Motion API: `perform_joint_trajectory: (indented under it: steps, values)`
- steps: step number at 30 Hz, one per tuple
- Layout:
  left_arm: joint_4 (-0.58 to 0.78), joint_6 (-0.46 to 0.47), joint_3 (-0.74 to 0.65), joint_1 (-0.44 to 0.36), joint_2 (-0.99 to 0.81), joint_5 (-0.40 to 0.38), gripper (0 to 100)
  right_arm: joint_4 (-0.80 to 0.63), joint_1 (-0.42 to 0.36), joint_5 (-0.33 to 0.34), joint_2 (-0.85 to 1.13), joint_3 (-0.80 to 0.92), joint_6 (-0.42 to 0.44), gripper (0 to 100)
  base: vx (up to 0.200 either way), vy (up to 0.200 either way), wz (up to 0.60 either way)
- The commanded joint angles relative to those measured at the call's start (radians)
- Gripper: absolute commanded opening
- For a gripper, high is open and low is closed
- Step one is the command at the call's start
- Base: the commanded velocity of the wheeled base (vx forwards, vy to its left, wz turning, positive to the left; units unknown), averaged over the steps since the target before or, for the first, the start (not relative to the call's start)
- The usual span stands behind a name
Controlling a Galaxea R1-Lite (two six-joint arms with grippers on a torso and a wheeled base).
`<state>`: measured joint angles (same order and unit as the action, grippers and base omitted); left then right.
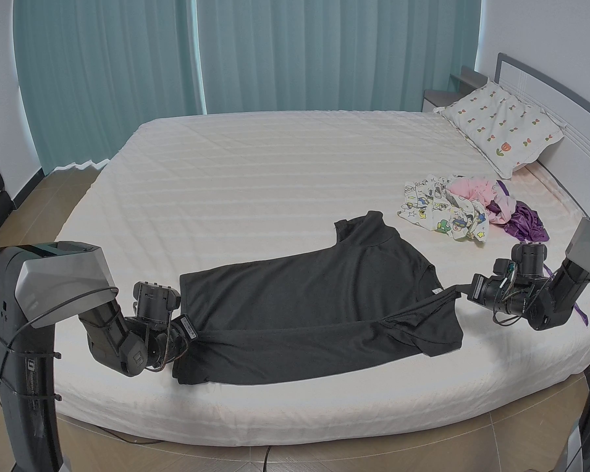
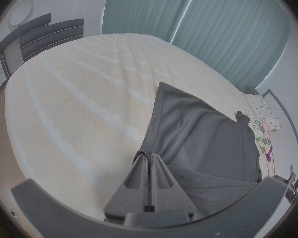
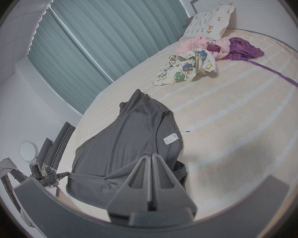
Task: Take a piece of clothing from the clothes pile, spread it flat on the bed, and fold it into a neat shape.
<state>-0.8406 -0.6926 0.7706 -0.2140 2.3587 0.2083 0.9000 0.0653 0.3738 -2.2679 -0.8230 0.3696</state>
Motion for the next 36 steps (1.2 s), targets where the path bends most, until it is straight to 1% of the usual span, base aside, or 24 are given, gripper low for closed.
perform_joint_trajectory:
  steps: [1,4,7,11,12,15,16,22,24,28,29,30,32,34,36]
  values:
    - [0.015,-0.001,0.035,0.005,0.042,0.0,0,0.0,-0.007,-0.001,-0.058,-0.036,0.0,0,0.0,0.0,0.0]
    - [0.015,-0.001,0.044,0.007,0.054,0.0,0,0.0,-0.007,-0.001,-0.073,-0.056,0.006,0,0.0,0.0,0.0]
    - [0.015,-0.001,0.056,0.008,0.063,0.002,0,0.005,-0.009,-0.015,-0.087,-0.079,0.031,0,0.0,0.0,0.0]
    - [0.015,-0.002,0.07,0.012,0.07,0.002,0,0.019,-0.01,-0.024,-0.099,-0.108,0.094,0,0.0,0.0,0.0]
    - [0.015,-0.001,0.072,0.012,0.07,0.002,100,0.02,-0.01,-0.024,-0.099,-0.108,0.095,0,0.0,0.0,0.0]
    - [0.023,-0.002,0.081,0.015,0.074,0.002,100,0.03,-0.013,-0.024,-0.107,-0.105,0.104,0,0.0,0.0,0.0]
    - [0.025,-0.002,0.081,0.015,0.074,0.0,100,0.031,-0.016,-0.024,-0.107,-0.102,0.106,100,0.0,0.0,0.0]
    - [0.023,-0.007,0.067,0.033,0.063,0.002,100,0.034,-0.019,-0.018,-0.087,-0.076,0.118,100,0.0,0.0,0.0]
    - [0.023,-0.008,0.056,0.044,0.05,0.002,100,0.033,-0.019,-0.015,-0.07,-0.064,0.135,100,0.0,0.0,0.0]
    - [0.021,-0.025,0.002,0.079,-0.019,-0.006,100,0.033,-0.027,-0.013,-0.048,-0.056,0.209,100,0.0,0.0,0.0]
    - [0.021,-0.025,0.002,0.079,-0.019,-0.006,100,0.033,-0.027,-0.013,-0.048,-0.056,0.209,100,0.0,0.0,0.0]
    - [0.02,-0.056,-0.037,0.094,-0.062,-0.017,100,0.031,-0.058,-0.024,-0.044,-0.062,0.287,100,0.0,0.0,0.0]
    - [0.017,-0.099,-0.08,0.102,-0.108,-0.05,100,0.02,-0.09,-0.038,-0.052,-0.07,0.374,100,0.0,0.0,0.0]
    - [0.015,-0.156,-0.117,0.104,-0.151,-0.106,100,0.019,-0.116,-0.055,-0.073,-0.081,0.43,100,0.0,0.0,0.0]
    - [0.014,-0.226,-0.152,0.102,-0.182,-0.148,100,0.014,-0.136,-0.09,-0.116,-0.113,0.439,100,0.0,0.0,0.0]
